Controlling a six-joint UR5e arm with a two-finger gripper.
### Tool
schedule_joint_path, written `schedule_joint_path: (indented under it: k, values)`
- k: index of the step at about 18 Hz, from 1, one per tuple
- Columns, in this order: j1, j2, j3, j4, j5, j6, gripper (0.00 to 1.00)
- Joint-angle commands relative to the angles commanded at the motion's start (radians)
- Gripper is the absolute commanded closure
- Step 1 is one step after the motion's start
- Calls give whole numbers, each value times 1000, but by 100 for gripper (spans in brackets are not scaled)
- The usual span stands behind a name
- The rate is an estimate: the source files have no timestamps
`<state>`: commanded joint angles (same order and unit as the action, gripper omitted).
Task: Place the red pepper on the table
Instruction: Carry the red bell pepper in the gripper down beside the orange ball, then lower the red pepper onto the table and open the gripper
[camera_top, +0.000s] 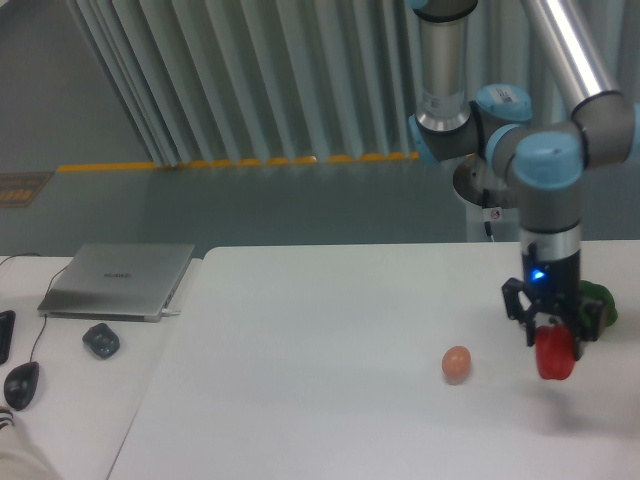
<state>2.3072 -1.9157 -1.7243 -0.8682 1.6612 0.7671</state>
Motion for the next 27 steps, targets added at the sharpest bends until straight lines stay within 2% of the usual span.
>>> schedule_joint_path:
  k: [4,10,11,14,15,18,24,26,27]
  values:
    - [-26,-32,15,0,15,-22,55]
    - [-32,-37,18,0,14,-23,54]
    - [-32,-37,18,0,14,-22,49]
    - [-34,-42,18,0,14,-20,16]
    - [-34,-42,18,2,15,-20,9]
    - [-35,-40,20,2,14,-17,2]
    - [-38,-25,48,-2,15,-5,0]
    - [-43,-13,84,0,14,-5,0]
    - [-39,-11,128,-5,5,-2,0]
